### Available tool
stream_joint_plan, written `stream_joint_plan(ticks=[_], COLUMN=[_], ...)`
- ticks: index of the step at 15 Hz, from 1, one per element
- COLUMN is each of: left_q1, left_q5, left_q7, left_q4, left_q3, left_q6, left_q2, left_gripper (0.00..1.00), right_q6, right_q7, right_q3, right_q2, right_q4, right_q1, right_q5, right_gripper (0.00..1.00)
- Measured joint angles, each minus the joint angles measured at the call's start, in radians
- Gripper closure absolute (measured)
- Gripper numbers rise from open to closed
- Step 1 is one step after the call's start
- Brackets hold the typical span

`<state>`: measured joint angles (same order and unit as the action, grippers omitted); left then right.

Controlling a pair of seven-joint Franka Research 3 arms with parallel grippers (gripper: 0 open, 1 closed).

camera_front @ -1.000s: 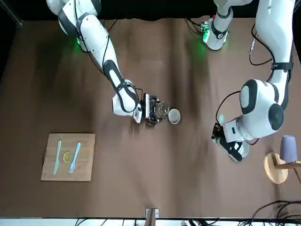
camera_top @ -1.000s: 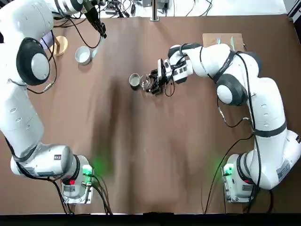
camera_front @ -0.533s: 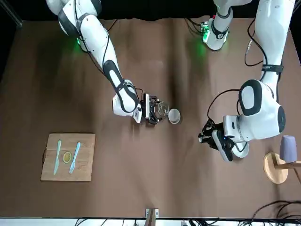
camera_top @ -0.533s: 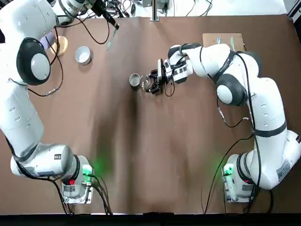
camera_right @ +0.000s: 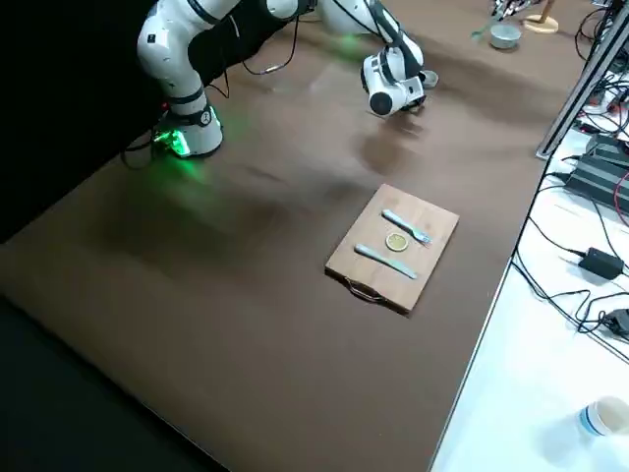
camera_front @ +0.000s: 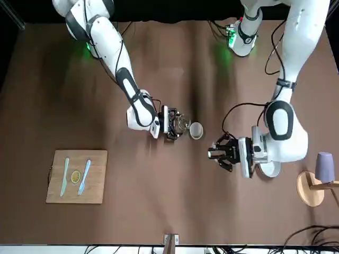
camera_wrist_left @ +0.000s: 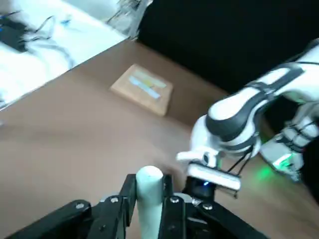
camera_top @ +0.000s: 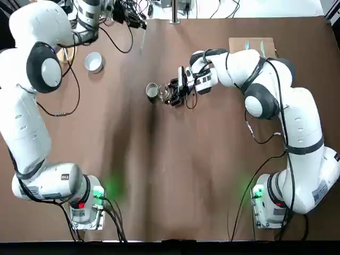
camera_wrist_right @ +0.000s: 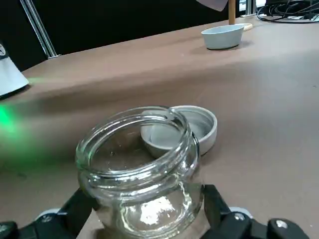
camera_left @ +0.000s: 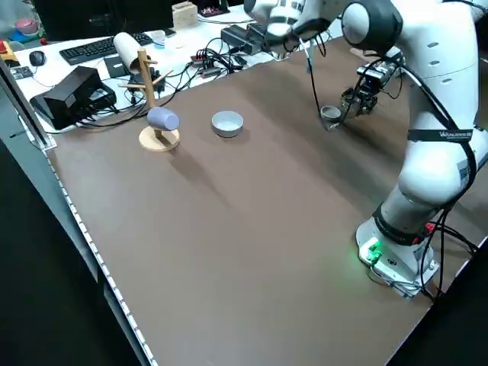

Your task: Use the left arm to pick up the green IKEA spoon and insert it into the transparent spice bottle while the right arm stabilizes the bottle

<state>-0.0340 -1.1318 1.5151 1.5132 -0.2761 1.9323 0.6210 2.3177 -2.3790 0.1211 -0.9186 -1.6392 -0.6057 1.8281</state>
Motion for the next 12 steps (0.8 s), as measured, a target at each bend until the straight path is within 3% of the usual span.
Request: stream_joint_plan(ticks=[4,7,12], left_q1=[0.000,-0.007,-0.014], left_q5=[-0.134,-0.144,-0.144], left_q7=[0.260,0.440,0.559], left_q4=[-0.002,-0.007,0.005], left_q3=[-0.005,-0.005,-0.006], left_q6=[-0.176,-0.329,-0.427], left_q2=[0.097,0.115,0.137], left_gripper=[0.75,0.75,0.75], right_q6=[0.000,0.000,0.000], right_q7=[0.000,0.000,0.000], right_q3=[0.000,0.000,0.000], right_q2=[-0.001,-0.001,-0.001], right_q4=[0.000,0.000,0.000], right_q1=[0.000,0.000,0.000], right_q5=[0.005,0.006,0.007], right_gripper=[0.00,0.00,0.00])
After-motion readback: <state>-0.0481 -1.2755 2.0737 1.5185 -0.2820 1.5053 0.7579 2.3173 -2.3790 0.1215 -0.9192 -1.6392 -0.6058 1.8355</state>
